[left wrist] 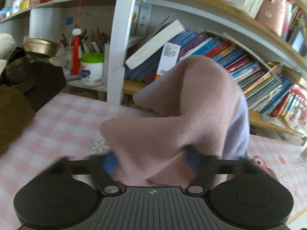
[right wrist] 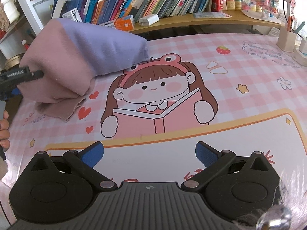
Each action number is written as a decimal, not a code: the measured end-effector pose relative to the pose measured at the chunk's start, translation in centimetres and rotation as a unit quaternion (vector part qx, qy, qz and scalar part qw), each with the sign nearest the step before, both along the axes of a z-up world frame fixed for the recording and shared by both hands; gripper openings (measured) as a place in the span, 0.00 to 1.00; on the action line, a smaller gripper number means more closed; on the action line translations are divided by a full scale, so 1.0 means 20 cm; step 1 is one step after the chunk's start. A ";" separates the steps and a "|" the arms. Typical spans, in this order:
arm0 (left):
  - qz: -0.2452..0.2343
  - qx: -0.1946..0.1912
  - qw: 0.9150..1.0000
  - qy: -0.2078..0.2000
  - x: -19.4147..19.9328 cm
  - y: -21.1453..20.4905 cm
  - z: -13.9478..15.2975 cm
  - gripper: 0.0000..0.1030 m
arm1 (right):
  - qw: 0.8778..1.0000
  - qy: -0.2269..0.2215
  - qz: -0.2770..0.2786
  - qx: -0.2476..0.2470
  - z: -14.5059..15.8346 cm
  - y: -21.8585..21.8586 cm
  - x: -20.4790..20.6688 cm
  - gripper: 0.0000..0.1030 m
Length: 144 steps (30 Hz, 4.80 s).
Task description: Fold clothes
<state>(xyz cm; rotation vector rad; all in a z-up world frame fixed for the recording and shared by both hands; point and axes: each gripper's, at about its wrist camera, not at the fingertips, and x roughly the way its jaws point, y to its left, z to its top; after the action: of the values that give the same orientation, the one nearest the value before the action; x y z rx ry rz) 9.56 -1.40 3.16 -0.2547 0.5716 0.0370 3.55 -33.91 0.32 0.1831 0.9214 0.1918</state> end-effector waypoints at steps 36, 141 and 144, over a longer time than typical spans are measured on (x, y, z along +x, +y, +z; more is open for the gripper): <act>-0.141 -0.078 0.986 0.033 -0.66 -0.87 0.10 0.32 | 0.976 -0.151 0.155 -0.029 0.21 -0.35 -0.10 0.03; -0.030 0.143 0.981 0.131 -0.54 -0.78 -0.11 0.63 | 0.991 0.030 0.115 0.061 -0.03 -0.54 -0.11 0.49; -0.025 0.151 0.980 0.124 -0.51 -0.76 -0.10 0.64 | 0.990 0.010 0.139 0.005 -0.03 -0.47 -0.12 0.53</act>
<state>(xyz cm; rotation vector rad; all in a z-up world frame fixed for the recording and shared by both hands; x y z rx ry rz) -0.65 -16.67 1.22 0.0626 0.8107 0.1063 1.12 -43.22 -0.21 0.0658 0.9639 0.4535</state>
